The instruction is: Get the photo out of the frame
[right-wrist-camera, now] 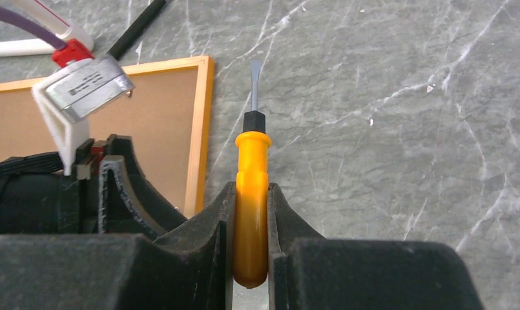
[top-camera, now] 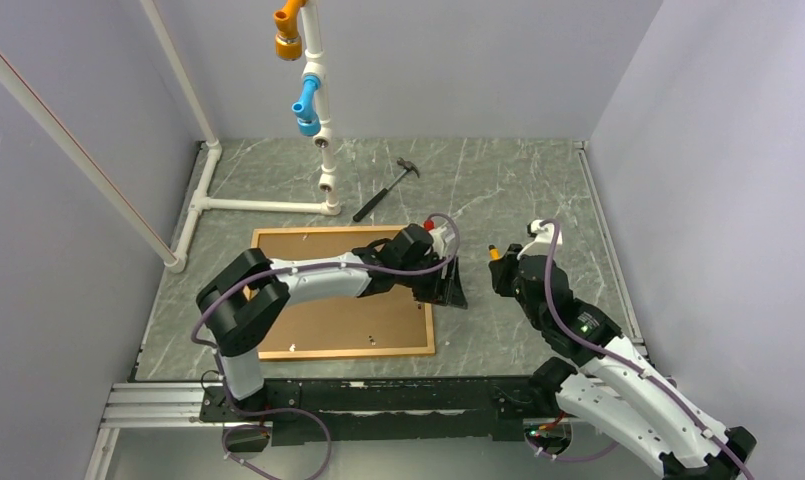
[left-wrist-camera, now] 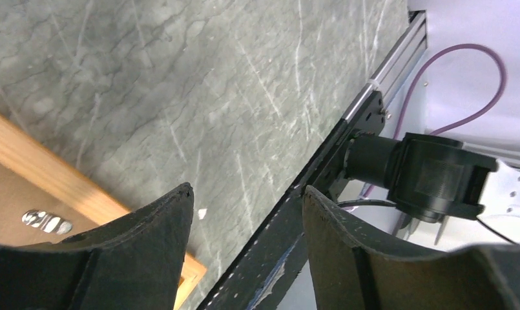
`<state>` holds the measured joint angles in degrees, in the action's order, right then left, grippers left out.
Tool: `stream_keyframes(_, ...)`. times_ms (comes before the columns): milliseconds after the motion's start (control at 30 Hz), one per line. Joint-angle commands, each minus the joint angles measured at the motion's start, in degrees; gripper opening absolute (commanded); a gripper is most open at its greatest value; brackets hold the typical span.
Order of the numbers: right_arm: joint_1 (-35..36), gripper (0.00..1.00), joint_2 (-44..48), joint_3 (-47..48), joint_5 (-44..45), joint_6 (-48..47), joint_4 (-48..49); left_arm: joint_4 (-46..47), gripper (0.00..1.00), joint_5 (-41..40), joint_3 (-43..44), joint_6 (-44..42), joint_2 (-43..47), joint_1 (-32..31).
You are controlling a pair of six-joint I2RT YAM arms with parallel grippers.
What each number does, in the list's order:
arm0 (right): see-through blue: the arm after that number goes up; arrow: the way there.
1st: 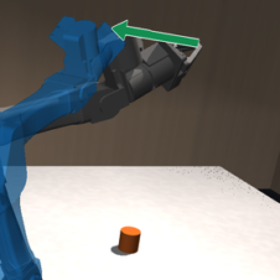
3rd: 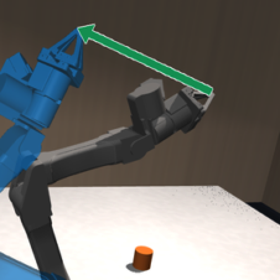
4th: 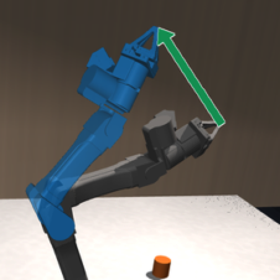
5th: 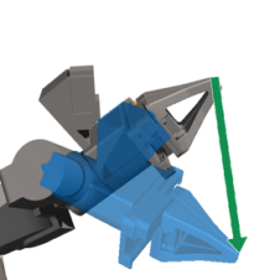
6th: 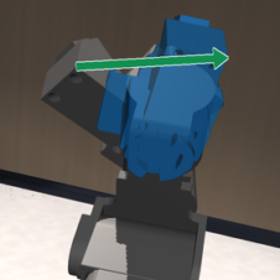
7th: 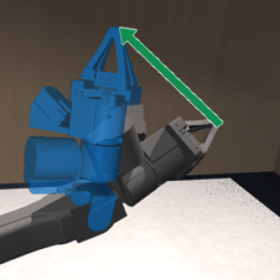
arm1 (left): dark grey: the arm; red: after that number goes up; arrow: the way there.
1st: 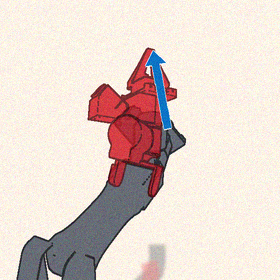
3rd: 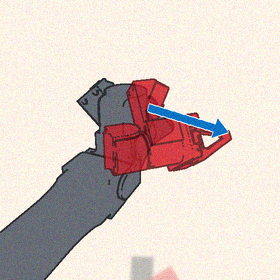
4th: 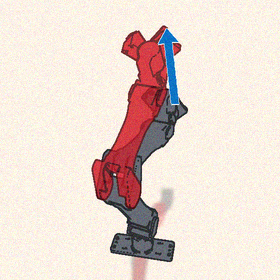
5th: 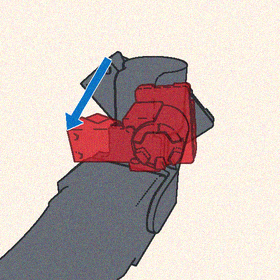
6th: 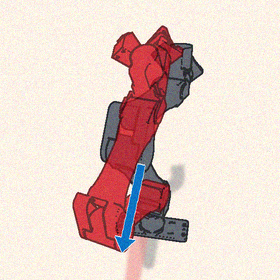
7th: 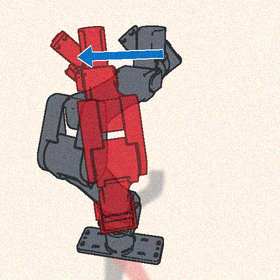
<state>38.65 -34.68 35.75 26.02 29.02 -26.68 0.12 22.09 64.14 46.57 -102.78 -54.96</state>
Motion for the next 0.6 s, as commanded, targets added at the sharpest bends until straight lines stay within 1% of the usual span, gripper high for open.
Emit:
stream_keyframes(0,-0.1,0.00,-0.5,2.4,2.2,0.0,0.7,-2.3,0.67,-2.5,-1.4,-4.3,6.4,0.4)
stream_keyframes(100,-0.2,0.00,-2.1,2.8,1.9,-0.8,2.1,-5.7,0.70,-5.7,-6.3,-5.9,12.6,2.4)
stream_keyframes(133,-0.2,0.00,-3.1,3.0,1.5,-1.1,2.7,-7.0,0.71,-6.5,-9.1,-6.1,15.9,3.6)
stream_keyframes(300,-0.4,0.00,-7.6,2.9,-3.3,-2.6,8.0,-11.3,0.73,-7.3,-21.4,-5.5,31.2,12.6)
stream_keyframes(400,-0.4,0.00,-12.7,3.4,-10.3,-3.9,13.2,-16.6,0.74,-9.3,-25.6,-5.3,41.5,18.1)
stream_keyframes(467,-0.4,0.00,-17.1,4.3,-15.7,-4.5,16.0,-23.0,0.74,-13.3,-26.1,-5.3,47.2,21.3)
stream_keyframes(533,-0.4,0.00,-21.8,5.5,-21.6,-4.8,18.8,-30.4,0.78,-18.3,-25.4,-5.3,51.6,25.1)
stream_keyframes(567,-0.4,0.00,-24.4,6.5,-24.6,-4.8,19.5,-33.1,0.80,-19.5,-25.1,-5.5,53.2,27.0)
